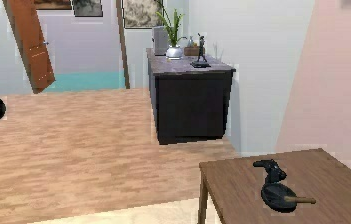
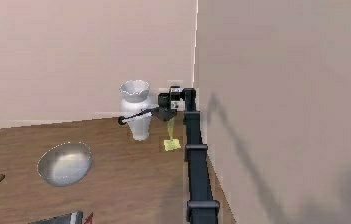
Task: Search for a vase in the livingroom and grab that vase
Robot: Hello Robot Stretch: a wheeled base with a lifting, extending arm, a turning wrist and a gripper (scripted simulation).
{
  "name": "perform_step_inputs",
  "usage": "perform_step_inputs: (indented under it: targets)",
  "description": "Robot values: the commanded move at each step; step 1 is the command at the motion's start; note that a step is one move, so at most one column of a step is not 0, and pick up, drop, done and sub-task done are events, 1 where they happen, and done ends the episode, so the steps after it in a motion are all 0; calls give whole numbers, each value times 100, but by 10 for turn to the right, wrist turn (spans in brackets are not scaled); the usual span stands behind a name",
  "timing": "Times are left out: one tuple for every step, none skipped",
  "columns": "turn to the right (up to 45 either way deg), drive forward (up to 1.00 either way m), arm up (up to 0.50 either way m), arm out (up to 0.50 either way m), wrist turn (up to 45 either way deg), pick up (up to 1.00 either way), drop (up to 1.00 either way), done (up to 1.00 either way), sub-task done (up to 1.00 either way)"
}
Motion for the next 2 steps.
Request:
perform_step_inputs:
  targets:
    - [0,0,10,0,0,0,0,0,0]
    - [0,0,0,0,0,0,0,100,0]
